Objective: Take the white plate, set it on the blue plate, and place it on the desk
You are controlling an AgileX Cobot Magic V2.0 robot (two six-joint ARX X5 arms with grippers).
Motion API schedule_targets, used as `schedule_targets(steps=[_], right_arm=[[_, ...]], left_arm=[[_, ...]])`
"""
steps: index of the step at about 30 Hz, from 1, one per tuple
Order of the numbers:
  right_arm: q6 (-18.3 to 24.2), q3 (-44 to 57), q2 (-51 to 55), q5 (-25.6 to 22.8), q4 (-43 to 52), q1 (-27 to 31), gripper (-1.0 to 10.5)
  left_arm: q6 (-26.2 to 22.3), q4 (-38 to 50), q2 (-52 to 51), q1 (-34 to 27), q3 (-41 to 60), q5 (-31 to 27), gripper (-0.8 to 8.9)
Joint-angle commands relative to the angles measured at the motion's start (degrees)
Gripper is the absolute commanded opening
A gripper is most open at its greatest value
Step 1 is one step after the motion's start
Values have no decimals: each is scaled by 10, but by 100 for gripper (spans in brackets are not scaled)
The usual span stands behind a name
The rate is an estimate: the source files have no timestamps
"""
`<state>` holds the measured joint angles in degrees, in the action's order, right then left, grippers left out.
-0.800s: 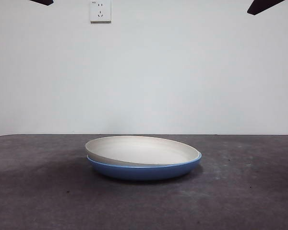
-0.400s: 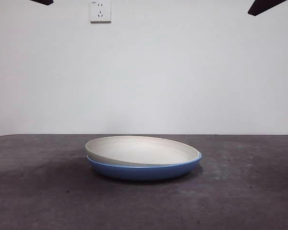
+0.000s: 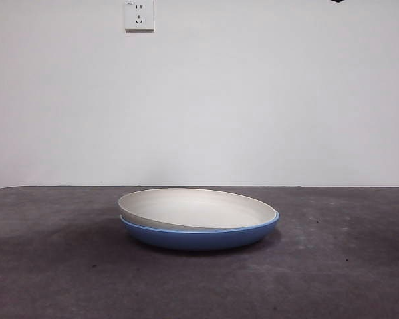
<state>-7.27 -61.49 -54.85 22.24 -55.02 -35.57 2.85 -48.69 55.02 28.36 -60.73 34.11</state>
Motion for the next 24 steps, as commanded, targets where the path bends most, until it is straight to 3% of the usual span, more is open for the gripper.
schedule_targets(steps=[1, 21, 24], right_arm=[[8, -12, -5, -2, 14, -4, 8], [8, -12, -5, -2, 30, -4, 8], [8, -12, -5, -2, 30, -4, 8]], left_arm=[[-5, 3, 4, 4, -6, 2, 9], [-5, 2, -2, 3, -6, 2, 9], [-44, 30, -24, -13, -6, -20, 9]])
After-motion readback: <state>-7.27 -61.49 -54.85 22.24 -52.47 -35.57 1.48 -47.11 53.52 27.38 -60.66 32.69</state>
